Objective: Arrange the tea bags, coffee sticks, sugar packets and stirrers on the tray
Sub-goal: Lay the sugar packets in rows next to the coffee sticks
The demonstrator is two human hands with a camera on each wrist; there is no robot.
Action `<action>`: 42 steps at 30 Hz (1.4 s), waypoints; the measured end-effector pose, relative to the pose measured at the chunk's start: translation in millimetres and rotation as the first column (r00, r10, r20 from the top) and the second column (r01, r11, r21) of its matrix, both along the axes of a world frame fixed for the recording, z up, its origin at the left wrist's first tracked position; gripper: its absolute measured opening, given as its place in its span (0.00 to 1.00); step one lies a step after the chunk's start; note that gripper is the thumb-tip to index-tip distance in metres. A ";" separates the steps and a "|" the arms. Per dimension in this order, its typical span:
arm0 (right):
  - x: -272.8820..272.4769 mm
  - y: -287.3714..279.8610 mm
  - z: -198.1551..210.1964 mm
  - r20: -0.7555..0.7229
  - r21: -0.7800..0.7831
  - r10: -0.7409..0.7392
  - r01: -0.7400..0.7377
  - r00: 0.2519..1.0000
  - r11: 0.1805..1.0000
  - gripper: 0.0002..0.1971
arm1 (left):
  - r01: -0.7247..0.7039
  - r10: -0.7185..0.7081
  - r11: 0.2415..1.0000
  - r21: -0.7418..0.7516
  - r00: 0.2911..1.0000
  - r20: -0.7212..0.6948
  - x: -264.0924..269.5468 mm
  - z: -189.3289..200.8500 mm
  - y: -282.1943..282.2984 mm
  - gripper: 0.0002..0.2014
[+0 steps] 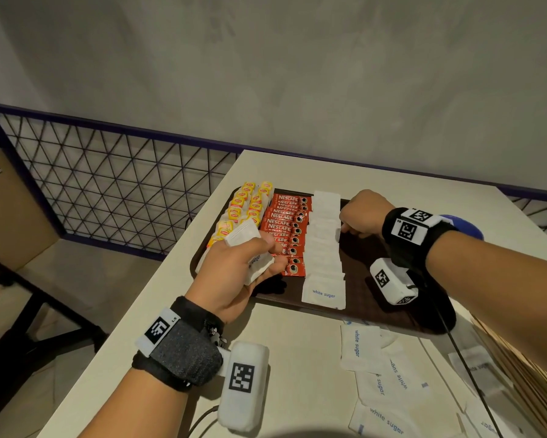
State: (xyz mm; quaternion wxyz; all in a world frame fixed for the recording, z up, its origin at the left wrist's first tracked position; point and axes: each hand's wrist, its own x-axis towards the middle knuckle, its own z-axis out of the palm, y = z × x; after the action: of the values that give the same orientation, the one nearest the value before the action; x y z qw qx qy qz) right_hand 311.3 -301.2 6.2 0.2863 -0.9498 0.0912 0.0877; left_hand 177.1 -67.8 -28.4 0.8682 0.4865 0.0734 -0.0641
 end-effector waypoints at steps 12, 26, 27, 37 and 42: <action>-102.9 -12.8 51.8 0.125 0.209 0.167 -0.191 0.978 0.959 0.09 | 0.152 -0.148 0.977 -0.149 0.988 0.039 -17.7 20.5 -9.1 0.24; -262.8 -40.2 41.7 0.202 0.771 -0.046 -0.130 0.978 0.623 0.19 | 0.581 -0.559 0.814 0.006 0.781 0.278 -98.6 48.3 -81.1 0.43; -267.2 -43.2 40.0 0.180 0.790 -0.021 -0.131 0.984 0.598 0.20 | 0.602 -0.573 0.799 -0.009 0.765 0.294 -105.4 47.7 -86.2 0.44; -284.2 -57.2 10.3 0.260 0.860 -0.027 -0.219 0.965 0.461 0.10 | 0.469 -0.487 0.872 0.139 0.858 0.163 -116.5 31.5 -121.8 0.37; -278.9 -72.6 9.2 0.285 0.851 -0.122 -0.193 0.951 0.488 0.10 | 0.346 -0.421 0.859 0.378 0.897 0.134 -112.6 26.5 -112.8 0.18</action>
State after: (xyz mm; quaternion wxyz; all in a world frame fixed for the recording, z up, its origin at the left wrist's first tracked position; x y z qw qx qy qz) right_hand 32.4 -373.8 15.4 0.7353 -0.6767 -0.0314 -0.0212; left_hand 64.6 -180.7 -1.9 0.7419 0.6394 -0.1084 -0.1705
